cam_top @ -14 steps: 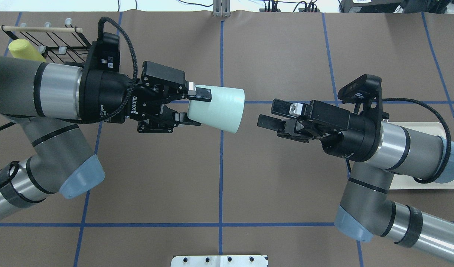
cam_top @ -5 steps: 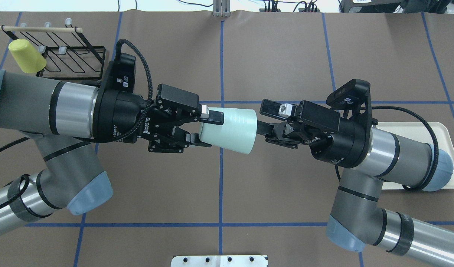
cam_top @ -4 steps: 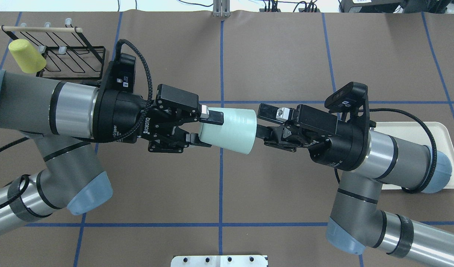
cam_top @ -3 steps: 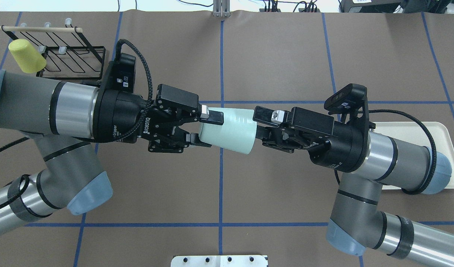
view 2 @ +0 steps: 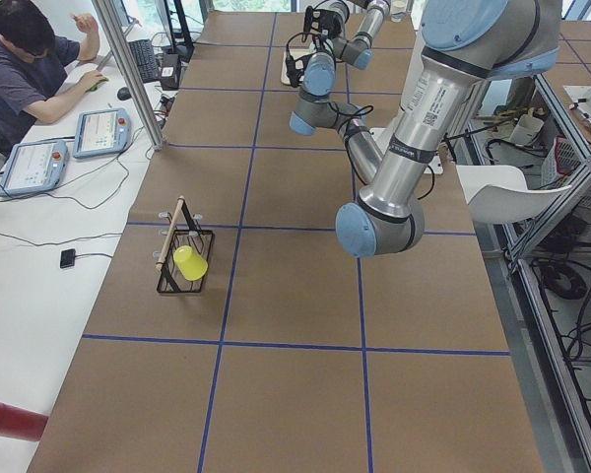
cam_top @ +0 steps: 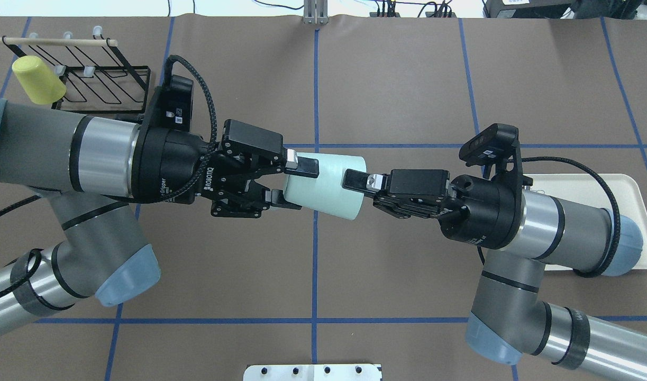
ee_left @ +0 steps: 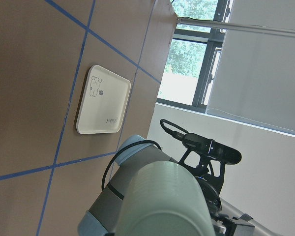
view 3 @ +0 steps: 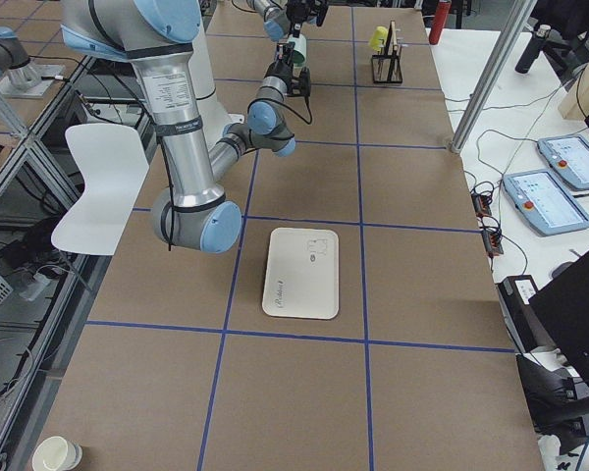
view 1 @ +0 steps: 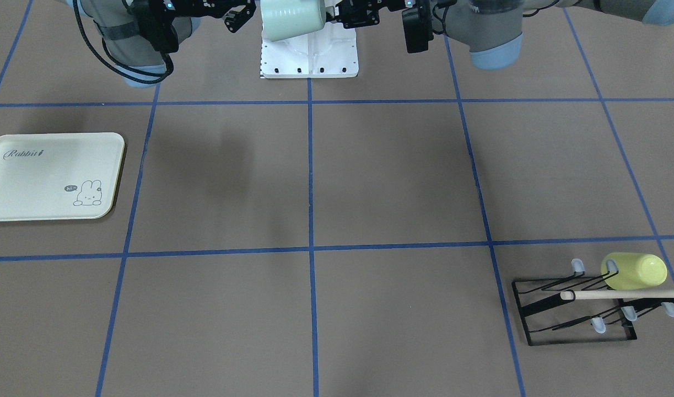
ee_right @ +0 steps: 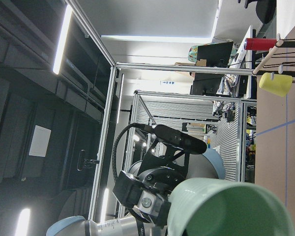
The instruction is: Left arm grabs green cup and hands to right arm on tray
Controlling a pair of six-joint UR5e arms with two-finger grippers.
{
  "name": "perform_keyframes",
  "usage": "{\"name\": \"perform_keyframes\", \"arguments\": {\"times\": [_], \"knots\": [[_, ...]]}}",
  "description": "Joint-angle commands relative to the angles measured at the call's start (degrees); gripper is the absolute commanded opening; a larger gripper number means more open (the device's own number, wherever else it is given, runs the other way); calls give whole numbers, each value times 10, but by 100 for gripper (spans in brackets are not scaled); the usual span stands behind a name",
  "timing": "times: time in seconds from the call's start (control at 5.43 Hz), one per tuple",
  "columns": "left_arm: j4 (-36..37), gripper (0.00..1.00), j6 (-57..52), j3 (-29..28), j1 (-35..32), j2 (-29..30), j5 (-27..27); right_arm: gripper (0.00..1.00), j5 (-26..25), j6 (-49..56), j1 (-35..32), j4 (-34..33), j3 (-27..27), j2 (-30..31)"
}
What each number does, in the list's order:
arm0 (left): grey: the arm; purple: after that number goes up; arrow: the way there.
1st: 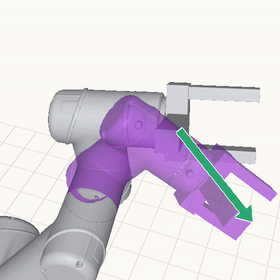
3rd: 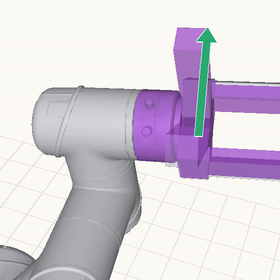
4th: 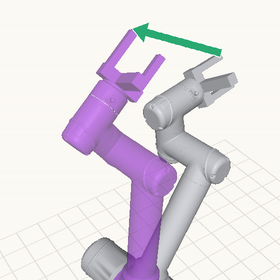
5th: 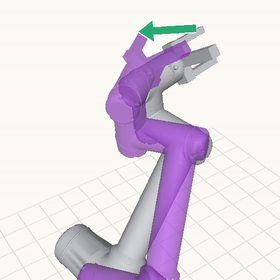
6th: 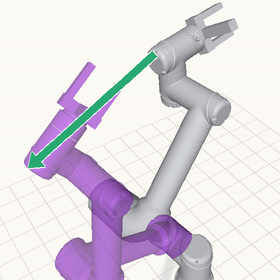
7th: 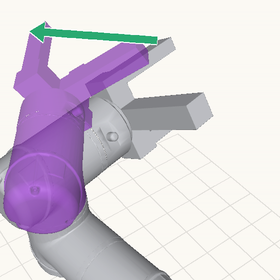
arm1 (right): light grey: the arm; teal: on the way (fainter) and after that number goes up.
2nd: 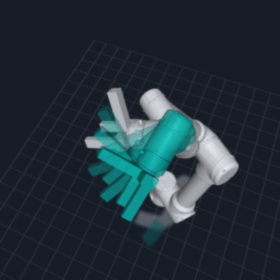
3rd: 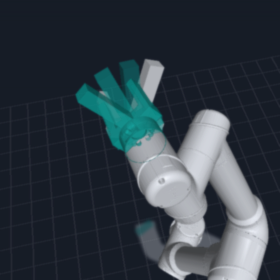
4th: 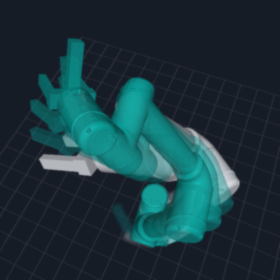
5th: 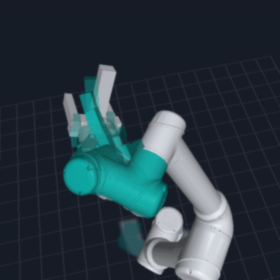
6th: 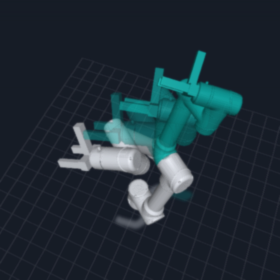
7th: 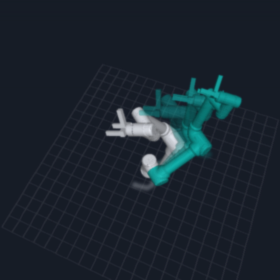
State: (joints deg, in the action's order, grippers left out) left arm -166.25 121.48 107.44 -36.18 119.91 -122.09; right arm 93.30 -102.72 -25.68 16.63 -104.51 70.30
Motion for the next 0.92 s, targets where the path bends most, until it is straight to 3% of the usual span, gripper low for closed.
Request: {"name": "perform_keyframes", "arguments": {"times": [0.0,0.37,0.55,0.74], "knots": [[1,100,-22,3,-6,1,0,0,-1,-1,-14,-29,-3,0],[5,100,-47,-7,-15,-11,0,0,-1,-2,-33,-35,-3,6],[7,100,-81,-9,-24,-42,0,0,0,-2,-49,-90,-4,4],[10,100,-91,-28,-40,-49,-9,0,2,-1,-61,-188,-15,4]]}}
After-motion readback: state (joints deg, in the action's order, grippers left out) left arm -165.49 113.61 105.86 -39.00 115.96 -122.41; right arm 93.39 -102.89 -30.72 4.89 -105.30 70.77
